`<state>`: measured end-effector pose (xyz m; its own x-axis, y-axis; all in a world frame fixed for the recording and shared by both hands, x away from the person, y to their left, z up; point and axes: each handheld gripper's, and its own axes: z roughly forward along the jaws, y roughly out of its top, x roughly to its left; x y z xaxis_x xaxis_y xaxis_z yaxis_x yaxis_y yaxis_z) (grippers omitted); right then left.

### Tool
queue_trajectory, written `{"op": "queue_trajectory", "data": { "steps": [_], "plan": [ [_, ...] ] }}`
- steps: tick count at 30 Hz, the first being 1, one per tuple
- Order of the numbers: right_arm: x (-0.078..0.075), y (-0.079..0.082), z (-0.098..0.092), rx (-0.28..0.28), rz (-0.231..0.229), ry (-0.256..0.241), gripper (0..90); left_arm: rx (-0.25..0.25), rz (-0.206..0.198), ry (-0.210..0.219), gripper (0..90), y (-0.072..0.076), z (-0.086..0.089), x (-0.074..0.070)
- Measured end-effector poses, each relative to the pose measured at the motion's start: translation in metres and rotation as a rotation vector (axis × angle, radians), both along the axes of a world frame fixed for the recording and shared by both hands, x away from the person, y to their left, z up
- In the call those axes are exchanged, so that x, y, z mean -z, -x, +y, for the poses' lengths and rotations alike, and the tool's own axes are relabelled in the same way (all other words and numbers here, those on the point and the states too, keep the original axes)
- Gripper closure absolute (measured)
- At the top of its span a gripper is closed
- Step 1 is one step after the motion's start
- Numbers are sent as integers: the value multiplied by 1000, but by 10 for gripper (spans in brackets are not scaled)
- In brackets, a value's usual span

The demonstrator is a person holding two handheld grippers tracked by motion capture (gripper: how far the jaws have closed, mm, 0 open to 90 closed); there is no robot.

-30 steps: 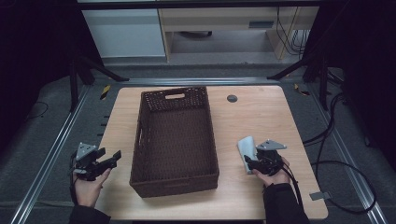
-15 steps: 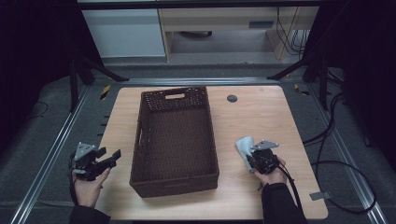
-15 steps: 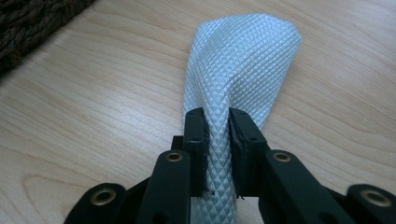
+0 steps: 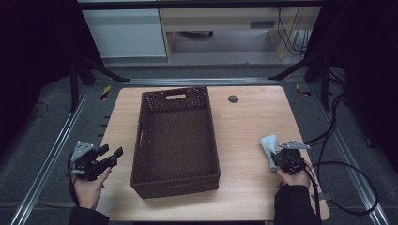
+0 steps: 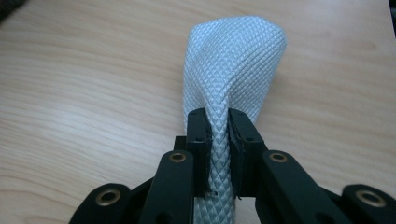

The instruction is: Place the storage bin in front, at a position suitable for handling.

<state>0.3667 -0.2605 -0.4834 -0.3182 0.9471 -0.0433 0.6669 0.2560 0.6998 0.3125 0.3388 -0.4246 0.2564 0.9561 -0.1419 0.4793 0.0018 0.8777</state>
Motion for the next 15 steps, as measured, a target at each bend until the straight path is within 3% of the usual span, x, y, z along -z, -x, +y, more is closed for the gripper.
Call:
{"op": "queue_trajectory", "data": {
  "steps": [3, 6, 12, 14, 15],
  "plan": [
    [6, -1, -2, 17, 30, 1, 789, 29, -11, 1, 376, 0, -8, -6],
    [3, 0, -1, 14, 8, -5, 721, 61, -15, 4, 395, -1, -17, -9],
    [-18, 6, 3, -3, -120, -36, 562, 113, -2, -18, 438, -6, -36, -10],
    [-22, 7, 4, -11, -132, -46, 551, 124, 4, -27, 455, -8, -41, -9],
    [-30, 9, 8, -30, -166, -77, 524, 128, 6, -31, 455, -9, -43, -9]
  ]
}}
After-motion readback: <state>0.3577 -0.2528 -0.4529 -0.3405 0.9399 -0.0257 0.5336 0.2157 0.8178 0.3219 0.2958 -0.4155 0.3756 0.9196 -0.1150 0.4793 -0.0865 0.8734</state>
